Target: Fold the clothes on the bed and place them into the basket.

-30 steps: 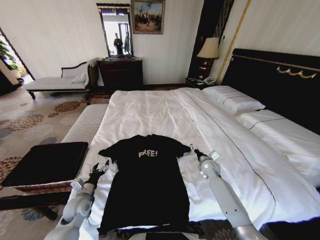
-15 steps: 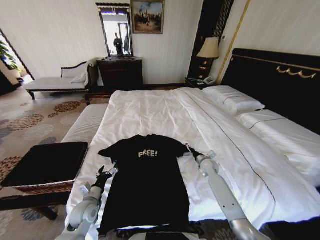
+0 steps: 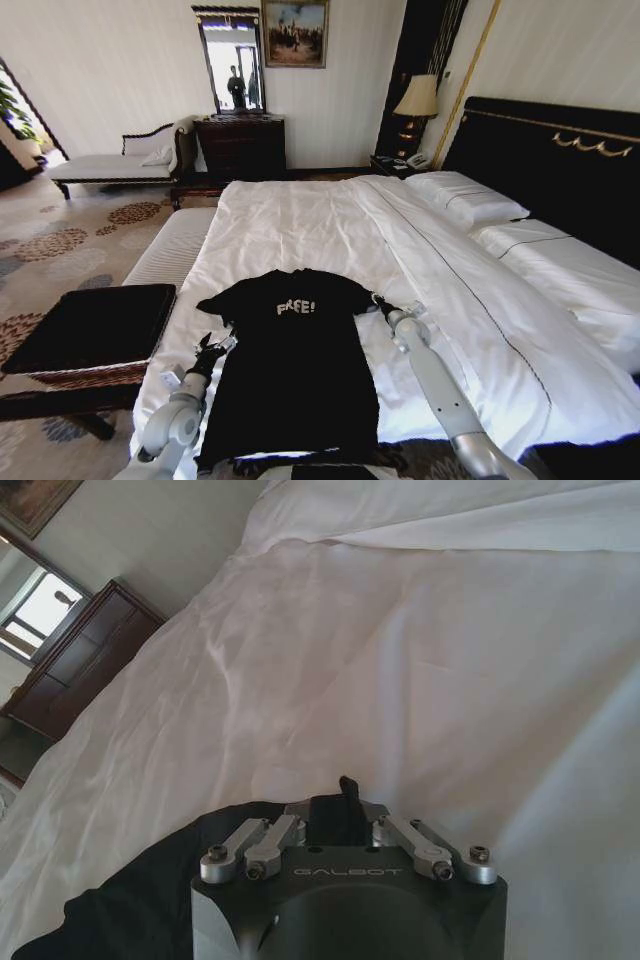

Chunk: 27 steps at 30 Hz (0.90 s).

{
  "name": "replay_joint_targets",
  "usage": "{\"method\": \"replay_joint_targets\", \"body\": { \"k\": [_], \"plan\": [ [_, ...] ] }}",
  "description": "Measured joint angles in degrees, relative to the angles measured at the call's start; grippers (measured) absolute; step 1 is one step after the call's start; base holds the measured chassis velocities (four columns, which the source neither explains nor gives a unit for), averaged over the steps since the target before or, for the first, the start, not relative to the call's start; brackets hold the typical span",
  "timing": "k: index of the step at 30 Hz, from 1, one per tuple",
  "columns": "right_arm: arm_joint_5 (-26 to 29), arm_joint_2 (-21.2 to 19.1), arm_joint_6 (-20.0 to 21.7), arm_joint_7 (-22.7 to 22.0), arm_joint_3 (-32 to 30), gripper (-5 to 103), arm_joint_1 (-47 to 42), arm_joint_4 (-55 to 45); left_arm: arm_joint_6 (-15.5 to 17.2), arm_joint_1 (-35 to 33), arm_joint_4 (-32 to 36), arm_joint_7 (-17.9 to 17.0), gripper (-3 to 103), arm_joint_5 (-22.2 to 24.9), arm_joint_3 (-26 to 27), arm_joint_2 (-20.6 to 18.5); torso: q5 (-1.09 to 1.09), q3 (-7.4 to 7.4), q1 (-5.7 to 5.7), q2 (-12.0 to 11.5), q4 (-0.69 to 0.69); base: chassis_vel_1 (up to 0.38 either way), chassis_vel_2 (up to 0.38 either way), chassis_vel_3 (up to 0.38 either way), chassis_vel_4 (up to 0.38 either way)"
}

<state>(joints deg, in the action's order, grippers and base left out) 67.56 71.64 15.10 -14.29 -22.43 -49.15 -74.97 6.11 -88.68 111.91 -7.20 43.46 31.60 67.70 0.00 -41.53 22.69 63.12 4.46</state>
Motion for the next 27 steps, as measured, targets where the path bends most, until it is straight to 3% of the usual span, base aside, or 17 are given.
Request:
{"method": "replay_joint_targets", "body": {
  "k": [5,7,9,20,27],
  "plan": [
    [-0.3,0.0,0.0,0.0,0.6,10,-0.1,-0.4,0.0,-0.1,0.5,0.0,100,0.2,0.3,-0.1,0.0,0.0,0.0,0.0,0.0,0.0,0.0,0.0,0.0],
    [-0.4,0.0,0.0,0.0,0.7,10,-0.1,-0.4,0.0,-0.1,0.5,0.0,100,0.3,0.3,-0.1,0.0,0.0,0.0,0.0,0.0,0.0,0.0,0.0,0.0],
    [-0.9,-0.3,0.1,-0.1,1.3,2,0.0,-0.8,-0.1,-0.3,0.6,0.0,100,0.3,0.4,-0.1,0.01,0.0,0.0,0.0,0.0,0.0,0.0,0.0,0.0],
    [-8.4,-1.5,0.7,-0.4,6.0,1,-1.3,-8.1,-0.2,-1.1,1.4,0.5,100,0.2,0.9,0.1,-0.01,0.0,0.0,0.0,0.0,0.0,0.0,0.0,0.0],
    [-9.0,1.1,1.5,-2.1,11.0,1,-1.6,-14.6,-0.2,-1.7,2.1,0.4,100,0.2,1.5,0.0,-0.01,0.01,0.0,0.0,-0.02,0.0,0.0,0.0,0.0]
  ]
}}
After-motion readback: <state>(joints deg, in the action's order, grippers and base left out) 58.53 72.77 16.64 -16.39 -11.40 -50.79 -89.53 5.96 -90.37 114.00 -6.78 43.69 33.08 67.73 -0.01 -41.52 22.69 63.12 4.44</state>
